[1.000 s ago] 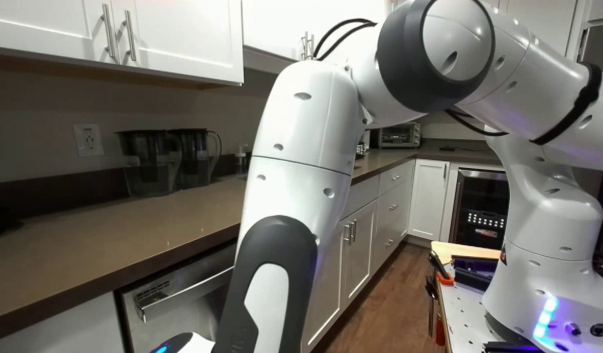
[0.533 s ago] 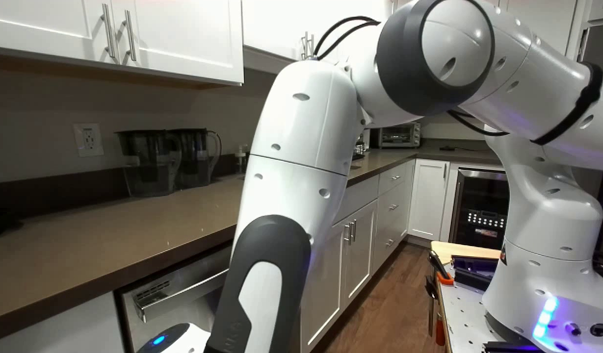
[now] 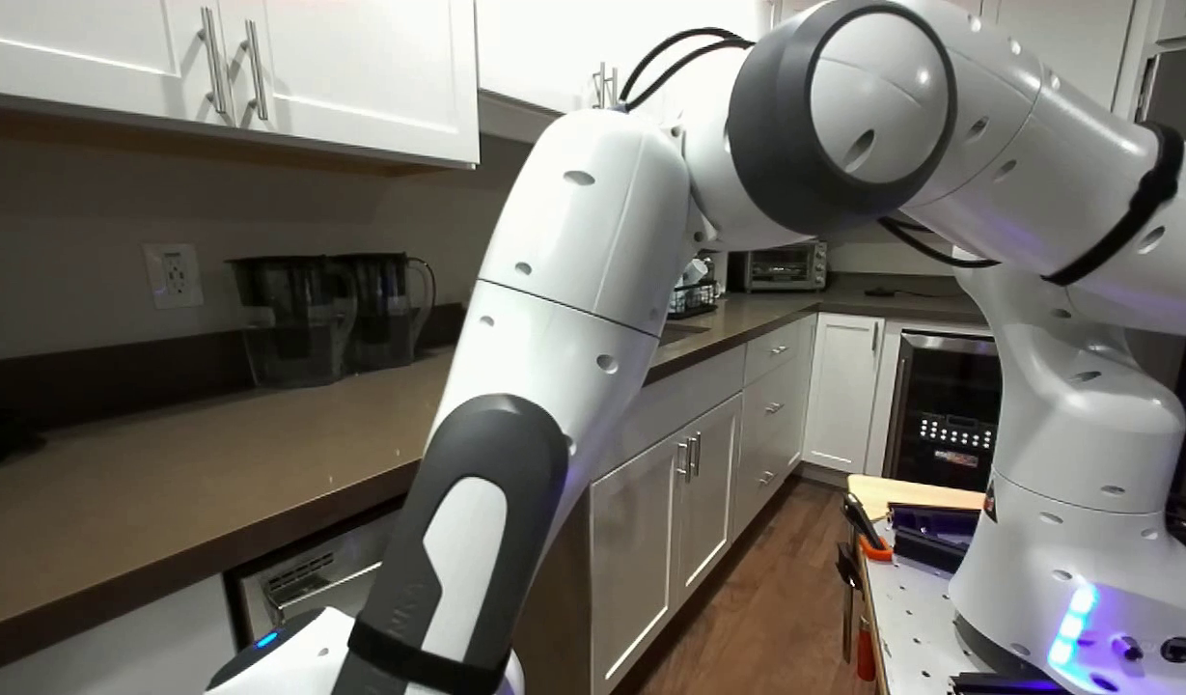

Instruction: Open the trash can

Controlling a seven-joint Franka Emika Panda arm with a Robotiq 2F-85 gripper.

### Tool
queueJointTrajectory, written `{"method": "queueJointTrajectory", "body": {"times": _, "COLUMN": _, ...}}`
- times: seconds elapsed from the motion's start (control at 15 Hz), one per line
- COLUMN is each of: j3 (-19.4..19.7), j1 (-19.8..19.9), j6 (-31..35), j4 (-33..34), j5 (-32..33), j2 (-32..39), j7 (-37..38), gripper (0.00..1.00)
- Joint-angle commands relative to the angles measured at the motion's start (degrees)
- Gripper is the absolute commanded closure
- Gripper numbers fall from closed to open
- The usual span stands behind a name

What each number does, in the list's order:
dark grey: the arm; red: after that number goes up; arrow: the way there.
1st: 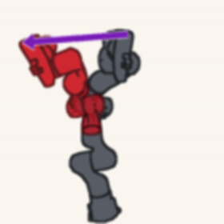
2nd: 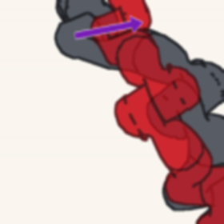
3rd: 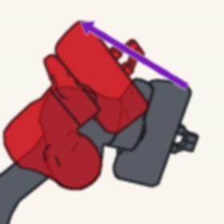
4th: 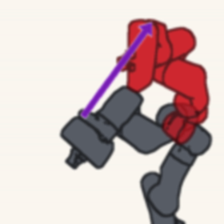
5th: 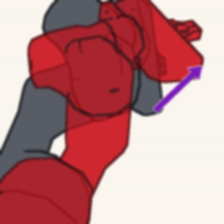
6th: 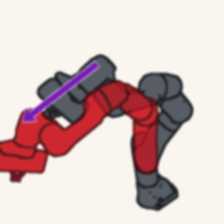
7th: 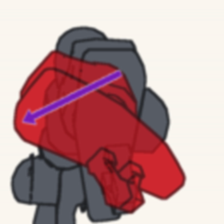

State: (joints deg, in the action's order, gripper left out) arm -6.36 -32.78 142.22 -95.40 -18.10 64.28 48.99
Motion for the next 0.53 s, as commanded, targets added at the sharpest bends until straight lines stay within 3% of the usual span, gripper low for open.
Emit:
{"method": "queueJointTrajectory", "body": {"times": 0.0, "j3": -0.8, "j1": 1.1, "j6": -3.9, "j4": 2.5, "j5": 1.1, "j2": 1.0, "j7": 2.2, "gripper": 0.90}}
{"method": "queueJointTrajectory", "body": {"times": 0.47, "j3": -2.8, "j1": 1.9, "j6": 2.3, "j4": 1.0, "j5": 0.1, "j2": 3.6, "j7": -0.1, "gripper": 0.91}}
